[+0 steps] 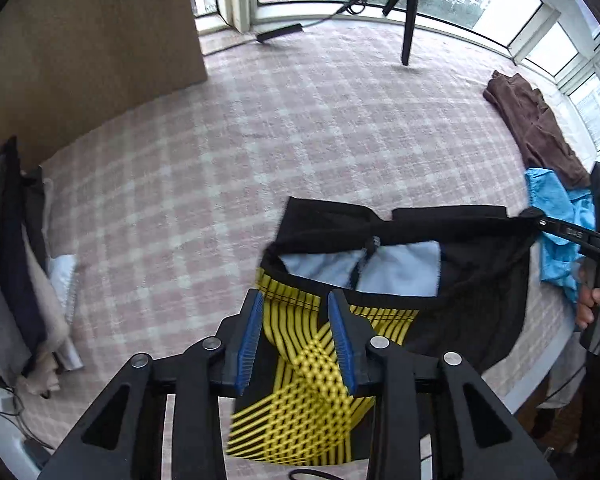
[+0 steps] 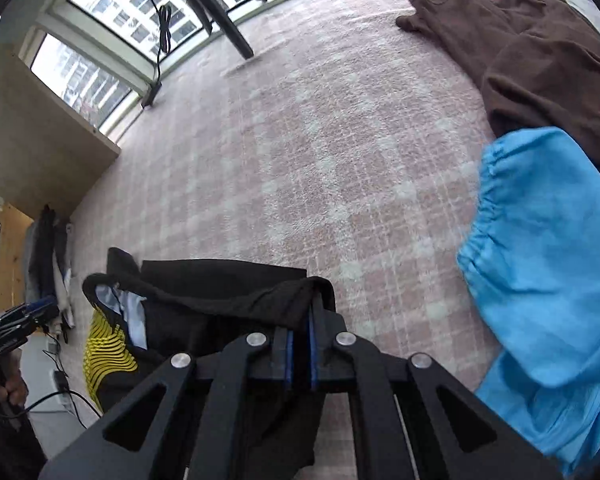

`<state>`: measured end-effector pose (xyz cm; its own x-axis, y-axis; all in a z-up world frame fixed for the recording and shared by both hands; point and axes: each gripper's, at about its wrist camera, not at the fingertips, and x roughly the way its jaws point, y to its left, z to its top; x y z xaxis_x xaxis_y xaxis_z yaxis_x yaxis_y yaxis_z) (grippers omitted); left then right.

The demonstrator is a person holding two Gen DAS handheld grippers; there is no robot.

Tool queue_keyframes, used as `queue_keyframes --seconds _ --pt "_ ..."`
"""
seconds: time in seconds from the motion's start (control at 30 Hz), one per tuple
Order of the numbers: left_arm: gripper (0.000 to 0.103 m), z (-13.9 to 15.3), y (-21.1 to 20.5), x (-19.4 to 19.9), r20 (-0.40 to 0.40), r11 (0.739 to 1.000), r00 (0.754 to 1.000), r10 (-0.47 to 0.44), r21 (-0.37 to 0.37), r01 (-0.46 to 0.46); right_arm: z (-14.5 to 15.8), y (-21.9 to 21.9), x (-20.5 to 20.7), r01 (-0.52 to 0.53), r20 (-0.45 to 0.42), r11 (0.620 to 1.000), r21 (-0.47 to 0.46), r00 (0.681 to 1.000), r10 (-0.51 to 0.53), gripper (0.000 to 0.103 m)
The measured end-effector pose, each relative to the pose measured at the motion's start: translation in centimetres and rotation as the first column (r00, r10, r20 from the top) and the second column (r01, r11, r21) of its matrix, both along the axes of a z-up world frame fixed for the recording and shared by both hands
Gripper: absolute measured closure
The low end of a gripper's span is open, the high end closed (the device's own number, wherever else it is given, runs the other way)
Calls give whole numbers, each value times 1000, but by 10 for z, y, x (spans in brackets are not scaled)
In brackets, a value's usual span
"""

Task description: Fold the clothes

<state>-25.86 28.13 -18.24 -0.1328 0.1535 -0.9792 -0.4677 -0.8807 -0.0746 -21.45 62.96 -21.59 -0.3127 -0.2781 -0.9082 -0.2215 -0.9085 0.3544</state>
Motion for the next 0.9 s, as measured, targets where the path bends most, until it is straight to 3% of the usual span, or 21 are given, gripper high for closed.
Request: queue_keyframes --seconds 0.1,0.23,0.3,0.43,0.57,0.6,0.63,0.7,0.8,0.9 --pt "71 -17 11 2 81 1000 997 4 21 -6 -6 -10 -9 -92 13 995 44 996 91 97" --pt "70 -44 16 -6 136 996 987 84 -40 -79 -8 -14 -14 -140 15 989 45 990 140 97" --pt "69 -55 23 -10 134 992 986 101 -85 -90 -8 -14 -15 -158 12 987 38 987 157 97" --pt "63 -73 49 -12 106 984 993 45 -175 -26 -8 -15 -19 -180 12 983 27 984 180 97" --pt "62 -73 61 -10 62 981 998 0 -195 12 -9 -14 -20 -187 14 982 19 982 187 97" --pt "67 -73 62 -9 56 982 998 -10 -187 20 -9 -14 -21 -186 15 982 15 982 186 97" --pt "84 -72 63 -8 51 984 999 -20 -175 29 -9 -13 -20 -184 16 983 10 983 184 97" --pt "94 -68 61 -1 49 988 998 -37 -151 44 -9 -11 -20 -178 16 984 -4 984 178 97" --pt "96 -56 54 8 53 994 998 -40 -96 45 -3 -9 -19 -184 2 983 -16 983 185 96" --pt "96 -20 29 18 31 1000 999 -23 -3 23 9 -10 -18 -221 -27 975 -1 975 221 87"
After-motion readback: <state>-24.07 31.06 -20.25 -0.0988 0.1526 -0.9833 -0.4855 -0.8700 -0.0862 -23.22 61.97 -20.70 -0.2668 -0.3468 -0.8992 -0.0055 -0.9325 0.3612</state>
